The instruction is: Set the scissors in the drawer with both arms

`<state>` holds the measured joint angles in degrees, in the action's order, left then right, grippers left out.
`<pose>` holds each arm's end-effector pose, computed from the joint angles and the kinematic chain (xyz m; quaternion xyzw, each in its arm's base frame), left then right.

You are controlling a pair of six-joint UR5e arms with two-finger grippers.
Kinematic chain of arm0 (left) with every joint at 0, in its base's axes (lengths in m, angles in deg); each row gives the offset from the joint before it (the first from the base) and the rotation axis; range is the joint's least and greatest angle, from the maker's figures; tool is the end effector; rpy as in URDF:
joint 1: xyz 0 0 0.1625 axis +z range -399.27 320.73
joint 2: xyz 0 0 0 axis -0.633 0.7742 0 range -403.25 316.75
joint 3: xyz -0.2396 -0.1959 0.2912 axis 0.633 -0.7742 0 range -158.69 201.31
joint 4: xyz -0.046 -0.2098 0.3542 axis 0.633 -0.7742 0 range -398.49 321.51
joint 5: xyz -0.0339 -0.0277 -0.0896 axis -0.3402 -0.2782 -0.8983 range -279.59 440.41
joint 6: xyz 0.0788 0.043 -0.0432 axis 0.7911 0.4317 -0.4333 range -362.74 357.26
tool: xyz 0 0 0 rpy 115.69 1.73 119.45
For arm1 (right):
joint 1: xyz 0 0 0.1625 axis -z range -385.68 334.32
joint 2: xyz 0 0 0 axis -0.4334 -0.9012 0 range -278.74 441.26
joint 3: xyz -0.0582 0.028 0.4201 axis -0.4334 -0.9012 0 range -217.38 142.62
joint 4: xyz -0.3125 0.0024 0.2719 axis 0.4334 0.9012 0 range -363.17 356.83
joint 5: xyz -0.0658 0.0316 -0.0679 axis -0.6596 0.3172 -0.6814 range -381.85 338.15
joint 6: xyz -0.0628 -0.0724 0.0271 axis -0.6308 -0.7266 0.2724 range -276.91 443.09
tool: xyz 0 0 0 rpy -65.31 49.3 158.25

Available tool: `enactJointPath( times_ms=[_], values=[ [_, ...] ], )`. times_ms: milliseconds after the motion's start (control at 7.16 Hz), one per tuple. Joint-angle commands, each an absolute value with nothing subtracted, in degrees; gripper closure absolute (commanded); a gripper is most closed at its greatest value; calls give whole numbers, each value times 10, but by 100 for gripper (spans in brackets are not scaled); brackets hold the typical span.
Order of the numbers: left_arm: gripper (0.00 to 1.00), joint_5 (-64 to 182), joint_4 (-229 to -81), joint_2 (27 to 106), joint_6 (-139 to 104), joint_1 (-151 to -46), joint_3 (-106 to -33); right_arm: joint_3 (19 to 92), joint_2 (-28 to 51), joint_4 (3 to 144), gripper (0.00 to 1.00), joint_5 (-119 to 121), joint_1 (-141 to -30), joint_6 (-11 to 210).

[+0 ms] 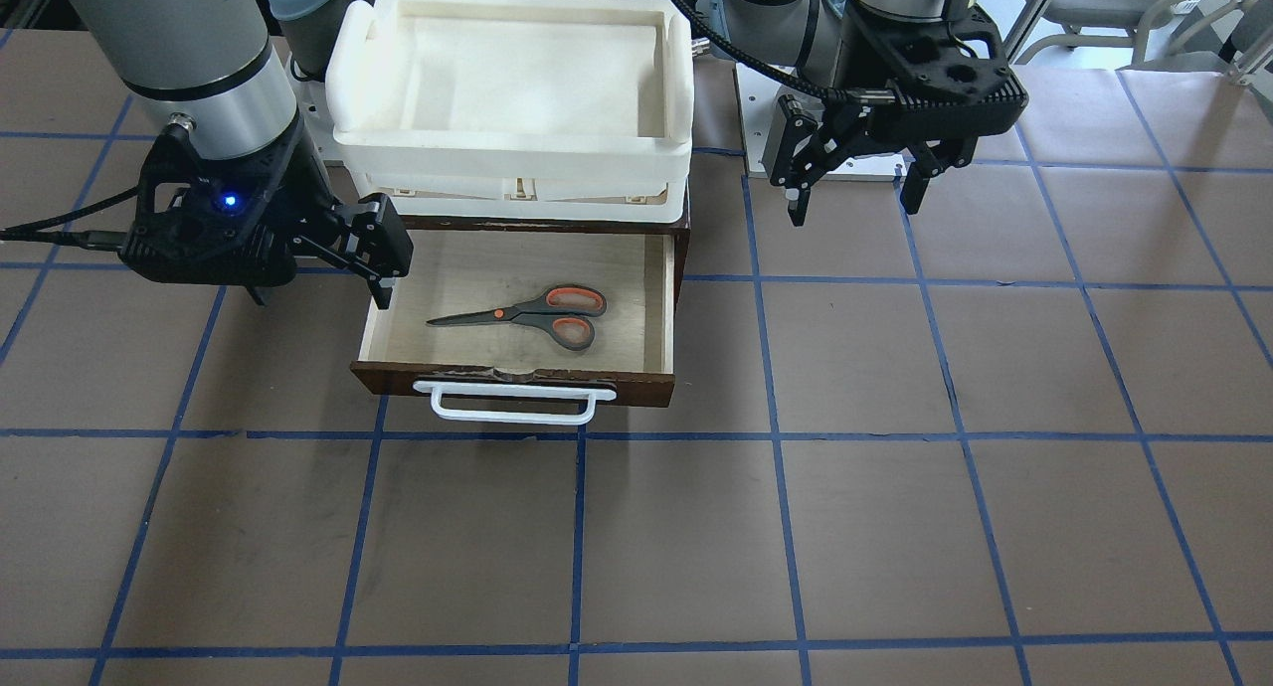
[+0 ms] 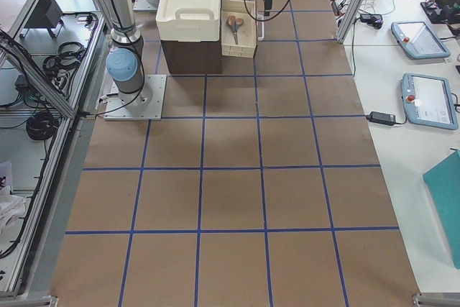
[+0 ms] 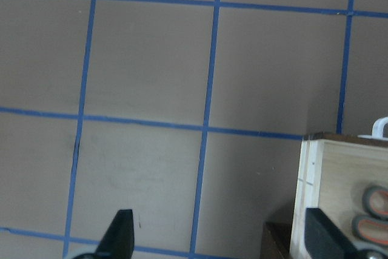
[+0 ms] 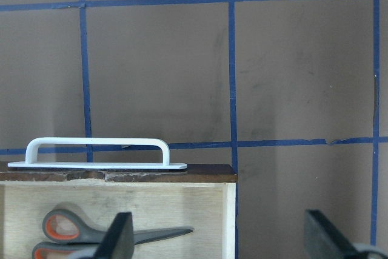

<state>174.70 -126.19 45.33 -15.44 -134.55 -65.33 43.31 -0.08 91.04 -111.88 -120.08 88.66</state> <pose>-0.1705 -0.4779 0.5337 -0.0668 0.9952 -0.0668 0.0273 0.1760 -0.5521 0.4964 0.0102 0.9990 -0.0422 0.0034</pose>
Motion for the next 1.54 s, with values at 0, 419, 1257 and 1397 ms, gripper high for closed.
enactJointPath(
  times_ms=[0, 419, 1257, 1397],
  values=[
    [0, 1689, -1329, 462, -175, -1325, -629, 441, -7, 910, 0, -1121, -1201, 887],
    [0, 1692, -1327, 490, -99, -1329, -603, 439, -8, 898, 0, -1121, -1201, 887],
    [0, 1695, -1327, 473, -77, -1330, -620, 437, -26, 858, 0, -1132, -1202, 886],
    [0, 1695, -1328, 473, -77, -1330, -620, 438, -26, 859, 0, -1133, -1202, 886]
  ],
)
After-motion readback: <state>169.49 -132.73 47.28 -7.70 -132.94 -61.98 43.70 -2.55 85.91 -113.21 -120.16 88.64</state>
